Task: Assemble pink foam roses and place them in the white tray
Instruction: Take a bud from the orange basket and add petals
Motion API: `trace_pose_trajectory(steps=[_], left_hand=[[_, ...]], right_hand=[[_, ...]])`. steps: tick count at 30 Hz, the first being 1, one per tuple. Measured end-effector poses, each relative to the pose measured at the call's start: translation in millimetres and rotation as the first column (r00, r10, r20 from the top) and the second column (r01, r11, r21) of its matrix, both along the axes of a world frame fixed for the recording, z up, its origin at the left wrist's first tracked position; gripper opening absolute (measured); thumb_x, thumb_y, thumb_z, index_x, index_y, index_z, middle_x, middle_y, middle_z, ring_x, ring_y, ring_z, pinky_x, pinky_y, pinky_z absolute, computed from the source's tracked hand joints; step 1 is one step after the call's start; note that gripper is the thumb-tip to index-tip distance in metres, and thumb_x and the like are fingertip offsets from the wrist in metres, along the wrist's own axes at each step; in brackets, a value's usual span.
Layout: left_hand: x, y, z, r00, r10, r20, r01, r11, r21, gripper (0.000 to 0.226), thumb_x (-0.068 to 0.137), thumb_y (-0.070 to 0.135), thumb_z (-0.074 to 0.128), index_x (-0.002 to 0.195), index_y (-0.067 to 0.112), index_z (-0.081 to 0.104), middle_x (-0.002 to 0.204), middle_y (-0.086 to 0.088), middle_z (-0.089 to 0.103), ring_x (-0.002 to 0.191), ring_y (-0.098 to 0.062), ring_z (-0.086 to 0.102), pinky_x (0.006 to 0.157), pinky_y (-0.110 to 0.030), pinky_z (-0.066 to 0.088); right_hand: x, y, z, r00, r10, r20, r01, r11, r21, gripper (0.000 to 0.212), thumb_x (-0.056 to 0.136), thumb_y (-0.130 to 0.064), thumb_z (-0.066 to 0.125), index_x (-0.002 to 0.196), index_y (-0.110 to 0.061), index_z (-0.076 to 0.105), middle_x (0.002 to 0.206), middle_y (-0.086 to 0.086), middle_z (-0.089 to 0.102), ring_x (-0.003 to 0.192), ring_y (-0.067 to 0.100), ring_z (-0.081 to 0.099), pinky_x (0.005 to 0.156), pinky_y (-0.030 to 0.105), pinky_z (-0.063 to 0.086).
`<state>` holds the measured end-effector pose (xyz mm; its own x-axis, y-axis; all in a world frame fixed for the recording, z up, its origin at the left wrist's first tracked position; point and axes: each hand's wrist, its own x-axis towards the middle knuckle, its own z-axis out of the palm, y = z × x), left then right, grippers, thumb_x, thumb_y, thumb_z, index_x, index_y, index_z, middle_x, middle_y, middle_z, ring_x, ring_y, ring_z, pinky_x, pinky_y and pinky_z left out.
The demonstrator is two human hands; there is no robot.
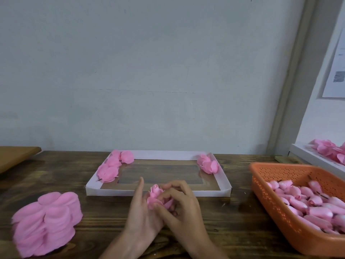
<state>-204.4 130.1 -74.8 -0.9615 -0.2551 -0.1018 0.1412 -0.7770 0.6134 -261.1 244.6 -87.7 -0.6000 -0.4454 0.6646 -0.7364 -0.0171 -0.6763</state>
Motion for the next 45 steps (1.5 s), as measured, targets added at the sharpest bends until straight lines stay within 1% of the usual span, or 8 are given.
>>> trace_pose_trajectory(steps=[7, 10, 14, 19, 24, 37, 41, 45], left_hand=[[1.0, 1.9, 0.8, 0.992, -0.094, -0.089, 0.08, 0.986, -0.144, 0.059, 0.077, 0.044, 0.087, 0.107, -0.002, 0.069, 0.104, -0.023, 0.07, 0.098, -0.033, 0.072, 0.088, -0.043, 0.063], [1.5, -0.8, -2.3, 0.985, -0.112, -0.134, 0.081, 0.973, -0.216, 0.064, 0.056, 0.029, 0.103, 0.099, -0.003, 0.068, 0.094, -0.019, 0.068, 0.096, -0.035, 0.071, 0.086, -0.042, 0.064], [4.2, -1.5, -7.1, 0.984, -0.147, -0.102, 0.099, 0.923, -0.373, 0.047, 0.066, 0.026, 0.099, 0.099, 0.004, 0.075, 0.101, -0.02, 0.072, 0.099, -0.033, 0.074, 0.083, -0.039, 0.062], [6.1, 2.3, -5.7, 0.99, -0.14, -0.019, 0.117, 0.883, -0.455, 0.075, 0.061, 0.024, 0.102, 0.122, -0.001, 0.067, 0.114, -0.028, 0.069, 0.098, -0.033, 0.073, 0.073, -0.042, 0.062], [9.0, 7.0, 0.0, 0.999, -0.049, 0.004, 0.045, 0.881, -0.47, 0.033, 0.073, 0.04, 0.093, 0.076, 0.012, 0.076, 0.093, -0.018, 0.072, 0.092, -0.03, 0.076, 0.069, -0.039, 0.062], [2.7, -0.3, -2.3, 0.999, 0.038, 0.013, -0.031, 0.937, -0.348, 0.046, 0.088, 0.045, 0.066, 0.068, 0.004, 0.063, 0.083, -0.021, 0.073, 0.099, -0.043, 0.076, 0.054, -0.034, 0.062], [0.7, -8.5, -2.7, 0.998, 0.049, -0.04, -0.06, 0.929, -0.366, 0.05, 0.098, 0.049, 0.056, 0.072, 0.006, 0.05, 0.117, -0.03, 0.072, 0.103, -0.045, 0.074, 0.071, -0.039, 0.065], [1.0, -8.3, -3.6, 0.997, 0.047, -0.067, -0.069, 0.922, -0.381, 0.051, 0.096, 0.048, 0.058, 0.074, 0.003, 0.053, 0.12, -0.029, 0.071, 0.108, -0.044, 0.072, 0.076, -0.038, 0.063]], right_hand=[[-6.8, 3.4, 5.2, 0.988, -0.078, -0.129, 0.083, 0.996, 0.034, 0.018, 0.083, -0.038, 0.082, 0.095, -0.033, 0.069, 0.099, -0.016, 0.059, 0.097, 0.01, 0.061, 0.075, 0.023, 0.049], [-13.5, 9.5, 10.2, 0.987, -0.07, -0.142, 0.086, 0.99, 0.111, 0.033, 0.085, -0.044, 0.079, 0.115, -0.04, 0.065, 0.114, -0.022, 0.058, 0.113, 0.009, 0.058, 0.088, 0.02, 0.048], [-20.0, 16.4, 17.1, 0.984, 0.032, -0.174, -0.001, 0.984, 0.176, 0.036, 0.089, -0.036, 0.075, 0.124, -0.035, 0.07, 0.129, -0.023, 0.058, 0.127, 0.009, 0.053, 0.104, 0.024, 0.044], [-19.1, 20.9, 20.9, 0.987, 0.1, -0.126, -0.084, 0.988, 0.132, 0.024, 0.089, -0.038, 0.078, 0.112, -0.031, 0.074, 0.104, -0.027, 0.067, 0.105, 0.011, 0.06, 0.085, 0.03, 0.053], [-19.4, 20.9, 22.7, 0.981, 0.122, -0.15, -0.099, 0.984, 0.149, 0.031, 0.082, -0.023, 0.084, 0.111, -0.025, 0.074, 0.107, -0.017, 0.066, 0.107, 0.013, 0.059, 0.088, 0.036, 0.052], [-29.6, 35.4, 29.5, 0.983, 0.178, -0.056, -0.162, 0.964, 0.209, 0.067, 0.073, -0.038, 0.095, 0.13, -0.033, 0.061, 0.122, -0.011, 0.057, 0.112, 0.015, 0.059, 0.085, 0.018, 0.052], [-32.0, 36.7, 32.9, 0.979, 0.147, -0.142, -0.113, 0.968, 0.224, 0.04, 0.079, -0.033, 0.089, 0.11, -0.04, 0.065, 0.105, -0.015, 0.056, 0.097, 0.011, 0.059, 0.08, 0.017, 0.049], [-27.6, 32.9, 29.8, 0.981, 0.118, -0.157, -0.072, 0.96, 0.272, 0.013, 0.084, -0.025, 0.085, 0.095, -0.03, 0.079, 0.106, -0.011, 0.057, 0.102, 0.011, 0.06, 0.083, 0.03, 0.055]])
